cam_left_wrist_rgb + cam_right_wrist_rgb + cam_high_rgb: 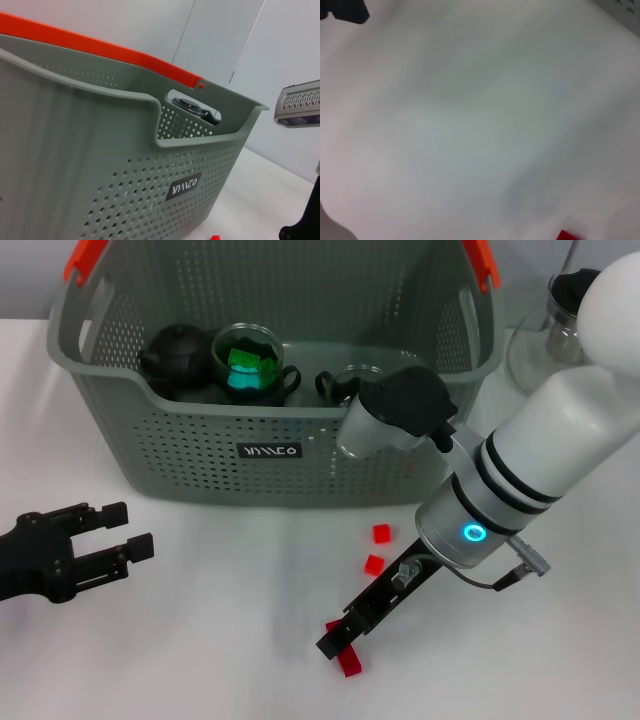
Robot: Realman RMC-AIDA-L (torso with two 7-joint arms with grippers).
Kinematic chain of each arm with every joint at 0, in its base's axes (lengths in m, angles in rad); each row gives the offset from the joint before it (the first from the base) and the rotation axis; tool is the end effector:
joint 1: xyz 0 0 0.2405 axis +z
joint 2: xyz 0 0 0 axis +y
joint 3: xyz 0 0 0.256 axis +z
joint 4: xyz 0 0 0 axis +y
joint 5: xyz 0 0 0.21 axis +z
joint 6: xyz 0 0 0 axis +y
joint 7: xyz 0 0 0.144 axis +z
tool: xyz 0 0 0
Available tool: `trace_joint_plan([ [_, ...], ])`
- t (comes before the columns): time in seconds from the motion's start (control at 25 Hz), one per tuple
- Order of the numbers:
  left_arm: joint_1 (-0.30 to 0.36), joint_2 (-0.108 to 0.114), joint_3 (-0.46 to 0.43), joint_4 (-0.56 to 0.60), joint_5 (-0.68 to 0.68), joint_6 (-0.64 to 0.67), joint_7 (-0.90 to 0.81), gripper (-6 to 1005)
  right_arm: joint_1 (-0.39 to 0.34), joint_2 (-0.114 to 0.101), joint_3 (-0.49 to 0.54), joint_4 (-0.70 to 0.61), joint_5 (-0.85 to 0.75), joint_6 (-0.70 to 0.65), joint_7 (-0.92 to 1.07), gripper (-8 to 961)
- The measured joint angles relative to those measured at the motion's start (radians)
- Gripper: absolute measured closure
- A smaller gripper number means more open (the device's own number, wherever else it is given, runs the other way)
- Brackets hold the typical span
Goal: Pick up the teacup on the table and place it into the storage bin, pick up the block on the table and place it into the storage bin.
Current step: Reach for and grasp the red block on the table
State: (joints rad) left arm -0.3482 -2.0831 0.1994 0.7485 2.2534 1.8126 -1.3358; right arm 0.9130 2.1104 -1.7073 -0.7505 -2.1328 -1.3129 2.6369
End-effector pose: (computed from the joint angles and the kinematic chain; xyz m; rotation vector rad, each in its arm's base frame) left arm -0.3392 0.2478 0.0507 -2.4798 -0.8745 -0.7613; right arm 0.1372 0.3361 -0.1232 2.8494 -1.1521 0.4997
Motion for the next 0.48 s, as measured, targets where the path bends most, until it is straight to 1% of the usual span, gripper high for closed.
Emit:
trace_joint_plan([
  [0.2, -0.002, 0.0, 0.0, 0.0, 0.0, -0.001, -0.001, 340, 0.0, 0.001, -0.025, 0.004, 0.004, 0.031, 0.009, 218],
  [0.48, -0.004, 0.0, 0.0, 0.0, 0.0, -0.002, -0.002, 340, 0.002, 0.002, -0.053, 0.013, 0.058, 0.055, 0.001, 219],
])
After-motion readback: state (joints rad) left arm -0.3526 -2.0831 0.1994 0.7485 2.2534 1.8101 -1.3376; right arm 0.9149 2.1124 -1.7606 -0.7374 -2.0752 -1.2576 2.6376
